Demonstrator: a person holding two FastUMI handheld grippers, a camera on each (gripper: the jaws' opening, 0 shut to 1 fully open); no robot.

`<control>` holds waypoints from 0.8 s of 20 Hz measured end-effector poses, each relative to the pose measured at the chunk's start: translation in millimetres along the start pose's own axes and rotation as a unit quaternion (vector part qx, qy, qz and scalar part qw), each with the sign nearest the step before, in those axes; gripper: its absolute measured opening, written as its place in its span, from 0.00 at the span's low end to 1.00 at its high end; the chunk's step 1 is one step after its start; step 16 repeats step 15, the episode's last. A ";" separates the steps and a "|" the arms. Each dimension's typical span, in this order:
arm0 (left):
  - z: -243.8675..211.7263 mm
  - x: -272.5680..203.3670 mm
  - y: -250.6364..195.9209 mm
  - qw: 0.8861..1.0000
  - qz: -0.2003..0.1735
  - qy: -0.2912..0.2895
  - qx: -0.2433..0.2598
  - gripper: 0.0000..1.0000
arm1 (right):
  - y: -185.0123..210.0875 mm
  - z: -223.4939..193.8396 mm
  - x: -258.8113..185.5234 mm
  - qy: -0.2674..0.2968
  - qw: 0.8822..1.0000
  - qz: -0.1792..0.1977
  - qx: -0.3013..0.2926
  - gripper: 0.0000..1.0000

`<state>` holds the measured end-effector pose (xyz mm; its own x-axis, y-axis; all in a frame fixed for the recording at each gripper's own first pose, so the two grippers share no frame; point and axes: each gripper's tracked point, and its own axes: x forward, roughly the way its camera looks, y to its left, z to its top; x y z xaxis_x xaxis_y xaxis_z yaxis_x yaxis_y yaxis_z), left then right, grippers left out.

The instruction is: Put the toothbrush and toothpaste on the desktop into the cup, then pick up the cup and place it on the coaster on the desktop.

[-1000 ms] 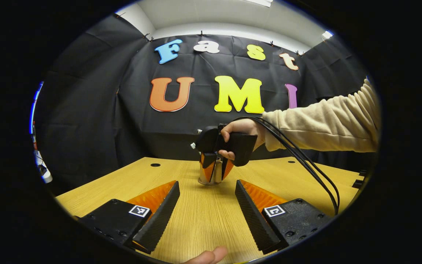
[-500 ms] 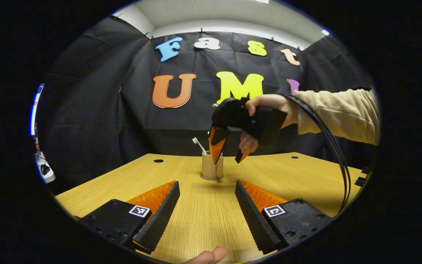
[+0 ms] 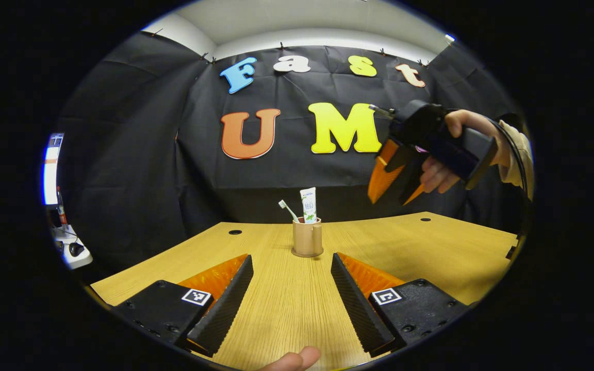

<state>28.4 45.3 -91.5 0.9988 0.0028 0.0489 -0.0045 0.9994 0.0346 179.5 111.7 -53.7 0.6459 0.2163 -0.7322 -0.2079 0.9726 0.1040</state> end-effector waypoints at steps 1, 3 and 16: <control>2.8 -0.4 -2.6 1.000 0.002 -0.001 0.002 0.97 | -15.9 -1.6 -13.8 -0.017 1.000 -0.006 0.005 0.96; 8.2 -1.2 -11.3 1.000 0.000 -0.003 -0.001 1.00 | -46.2 -4.8 -38.9 -0.057 0.998 -0.024 0.012 0.96; 51.5 -40.0 -55.0 1.000 -0.009 -0.025 -0.010 0.97 | -108.3 -89.4 -145.8 -0.272 0.958 -0.094 0.009 0.96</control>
